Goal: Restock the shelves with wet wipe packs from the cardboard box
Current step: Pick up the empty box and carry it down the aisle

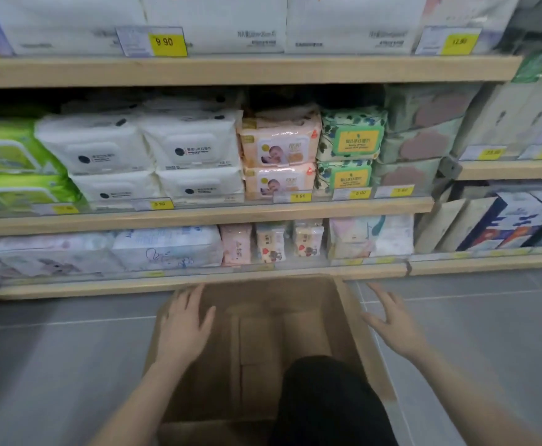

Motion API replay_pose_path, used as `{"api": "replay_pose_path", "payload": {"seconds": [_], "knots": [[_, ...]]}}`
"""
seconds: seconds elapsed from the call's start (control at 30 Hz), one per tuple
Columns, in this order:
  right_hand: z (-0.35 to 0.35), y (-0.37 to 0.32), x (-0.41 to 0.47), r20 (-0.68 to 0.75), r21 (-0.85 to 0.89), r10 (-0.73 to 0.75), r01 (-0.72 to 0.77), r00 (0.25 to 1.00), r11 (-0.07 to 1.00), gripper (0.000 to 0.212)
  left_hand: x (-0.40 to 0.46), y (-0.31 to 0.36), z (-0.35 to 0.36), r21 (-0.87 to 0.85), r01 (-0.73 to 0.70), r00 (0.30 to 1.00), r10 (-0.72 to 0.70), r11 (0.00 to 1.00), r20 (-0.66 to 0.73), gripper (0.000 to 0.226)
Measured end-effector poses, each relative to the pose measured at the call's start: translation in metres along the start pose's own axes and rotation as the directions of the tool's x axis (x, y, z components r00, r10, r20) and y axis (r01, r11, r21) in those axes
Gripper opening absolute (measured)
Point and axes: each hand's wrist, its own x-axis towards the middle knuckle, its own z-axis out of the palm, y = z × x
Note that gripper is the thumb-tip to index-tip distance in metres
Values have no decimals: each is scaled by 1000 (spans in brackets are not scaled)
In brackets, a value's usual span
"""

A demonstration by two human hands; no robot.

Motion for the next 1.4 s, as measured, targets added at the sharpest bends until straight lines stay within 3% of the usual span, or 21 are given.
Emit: {"api": "replay_pose_path", "payload": {"seconds": [0.23, 0.43, 0.6, 0.9, 1.13, 1.3, 1.4], "knots": [[73, 17, 10, 170, 137, 161, -185, 972, 973, 69, -16, -60, 40, -177, 349, 936, -336, 920, 104, 59], [89, 17, 22, 139, 85, 171, -183, 975, 979, 77, -14, -82, 55, -355, 435, 900, -398, 827, 176, 58], [67, -20, 31, 171, 28, 235, -243, 957, 970, 74, -13, -89, 22, -427, 409, 911, -338, 806, 236, 57], [-18, -141, 32, 219, -17, 94, -92, 971, 996, 60, -34, -74, -139, -562, 405, 909, -381, 721, 167, 51], [-110, -270, 3, 341, -4, -48, 53, 939, 999, 61, -98, -39, -307, -522, 456, 872, -479, 721, 100, 56], [-153, -344, -28, 436, 23, -158, 164, 886, 986, 63, -165, -26, -395, -501, 534, 811, -579, 681, 78, 64], [-157, -383, -43, 492, 31, -209, 223, 845, 974, 68, -210, -19, -433, -560, 570, 752, -656, 601, 62, 65]]}}
